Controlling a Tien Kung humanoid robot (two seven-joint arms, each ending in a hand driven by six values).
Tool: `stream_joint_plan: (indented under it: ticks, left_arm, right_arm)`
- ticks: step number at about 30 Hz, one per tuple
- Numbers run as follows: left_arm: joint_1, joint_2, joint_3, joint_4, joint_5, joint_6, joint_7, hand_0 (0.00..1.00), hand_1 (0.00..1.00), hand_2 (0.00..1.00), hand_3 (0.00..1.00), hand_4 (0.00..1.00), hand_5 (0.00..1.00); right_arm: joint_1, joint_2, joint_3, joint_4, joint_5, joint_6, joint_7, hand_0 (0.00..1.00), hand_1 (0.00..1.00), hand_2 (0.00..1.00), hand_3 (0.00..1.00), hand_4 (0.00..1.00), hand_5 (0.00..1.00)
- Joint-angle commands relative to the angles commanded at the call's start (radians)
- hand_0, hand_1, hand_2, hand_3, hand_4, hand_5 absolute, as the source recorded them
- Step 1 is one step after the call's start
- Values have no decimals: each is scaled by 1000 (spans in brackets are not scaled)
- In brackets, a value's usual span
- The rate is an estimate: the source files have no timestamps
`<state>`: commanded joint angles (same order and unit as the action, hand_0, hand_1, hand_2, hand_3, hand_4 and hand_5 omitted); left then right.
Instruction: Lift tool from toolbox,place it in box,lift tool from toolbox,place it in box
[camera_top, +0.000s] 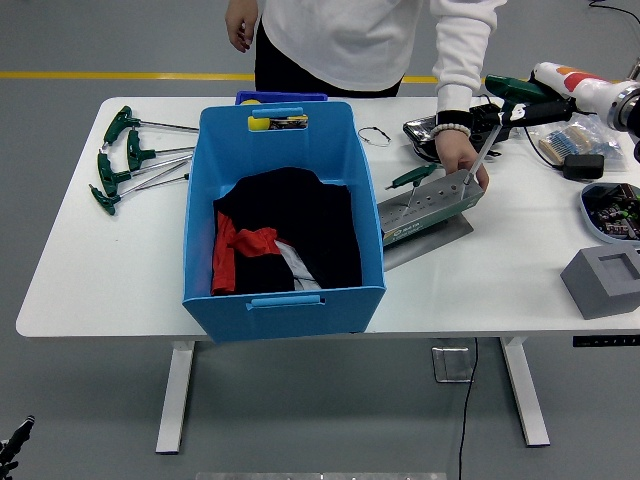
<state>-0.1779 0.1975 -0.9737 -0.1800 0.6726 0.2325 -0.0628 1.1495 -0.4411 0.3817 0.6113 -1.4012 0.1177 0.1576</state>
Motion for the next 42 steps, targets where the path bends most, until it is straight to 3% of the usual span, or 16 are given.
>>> stream_joint_plan:
  ticks: [42]
  left_arm:
    - [33,5,-26,0,6,0,-6,883,899,902,747,702,775]
  right_arm:
    - [114,-65,-85,113,35,128,-41,77,5,53,25,864,725]
